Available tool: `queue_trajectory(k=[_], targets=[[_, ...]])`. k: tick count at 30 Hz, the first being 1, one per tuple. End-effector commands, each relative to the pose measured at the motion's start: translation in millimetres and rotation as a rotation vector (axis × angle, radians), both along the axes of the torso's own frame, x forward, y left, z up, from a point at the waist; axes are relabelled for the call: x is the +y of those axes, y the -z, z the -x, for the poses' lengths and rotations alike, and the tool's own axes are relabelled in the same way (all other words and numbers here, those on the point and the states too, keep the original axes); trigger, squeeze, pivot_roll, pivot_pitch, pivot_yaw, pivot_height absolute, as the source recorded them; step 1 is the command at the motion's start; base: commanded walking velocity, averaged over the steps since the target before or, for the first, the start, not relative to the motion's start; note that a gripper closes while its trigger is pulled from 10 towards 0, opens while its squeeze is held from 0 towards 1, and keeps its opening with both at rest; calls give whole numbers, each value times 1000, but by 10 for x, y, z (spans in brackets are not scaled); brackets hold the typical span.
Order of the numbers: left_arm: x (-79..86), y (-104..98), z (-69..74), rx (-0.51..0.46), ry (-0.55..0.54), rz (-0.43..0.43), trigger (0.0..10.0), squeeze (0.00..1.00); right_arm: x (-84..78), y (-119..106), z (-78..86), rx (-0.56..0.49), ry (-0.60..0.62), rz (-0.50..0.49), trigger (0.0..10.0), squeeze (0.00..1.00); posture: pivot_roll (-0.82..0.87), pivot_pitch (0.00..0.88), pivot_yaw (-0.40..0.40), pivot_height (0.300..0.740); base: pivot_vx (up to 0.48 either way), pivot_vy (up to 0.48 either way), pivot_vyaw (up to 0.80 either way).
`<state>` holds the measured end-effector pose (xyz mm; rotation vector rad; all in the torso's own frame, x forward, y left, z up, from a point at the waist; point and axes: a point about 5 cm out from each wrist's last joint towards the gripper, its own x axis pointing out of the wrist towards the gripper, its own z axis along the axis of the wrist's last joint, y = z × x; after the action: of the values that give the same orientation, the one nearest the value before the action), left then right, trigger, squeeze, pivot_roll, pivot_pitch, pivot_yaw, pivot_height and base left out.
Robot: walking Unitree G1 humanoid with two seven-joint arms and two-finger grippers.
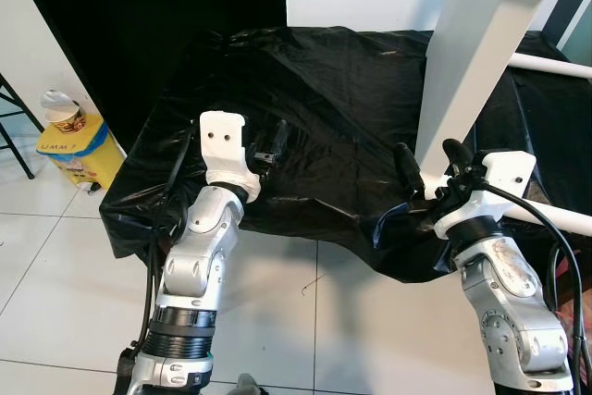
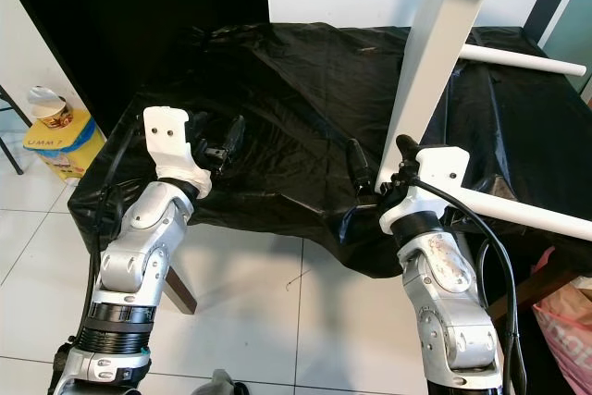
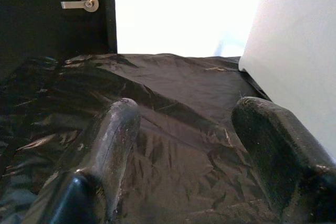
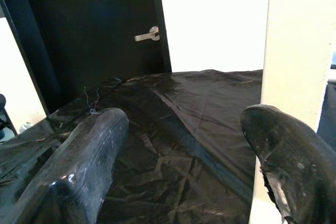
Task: Building children table
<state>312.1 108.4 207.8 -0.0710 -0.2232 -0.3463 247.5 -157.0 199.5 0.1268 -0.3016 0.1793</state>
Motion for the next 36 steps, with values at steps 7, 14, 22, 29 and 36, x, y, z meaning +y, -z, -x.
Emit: queue_trajectory(k=[7,14,22,29,36], targets=[[7,7,12,-3,2,-10,10000,0,-41,61,39,38,4,-42,10000,0,-17,96,55,740,0,0,0],[7,7,12,-3,2,-10,10000,0,-41,61,39,38,4,-42,10000,0,-17,96,55,740,0,0,0],[8,-6,12,-9,-2,-8,10000,0,-8,20,2,12,6,0,10000,0,-15,0,0,740,0,0,0],[190,502,23,35,-112,71,10000,0,89,633,-388,99,126,245,10000,0,20,0,0,740,0,0,0],[190,504,21,35,-110,70,10000,0,90,637,-392,101,124,247,10000,0,20,0,0,740,0,0,0]])
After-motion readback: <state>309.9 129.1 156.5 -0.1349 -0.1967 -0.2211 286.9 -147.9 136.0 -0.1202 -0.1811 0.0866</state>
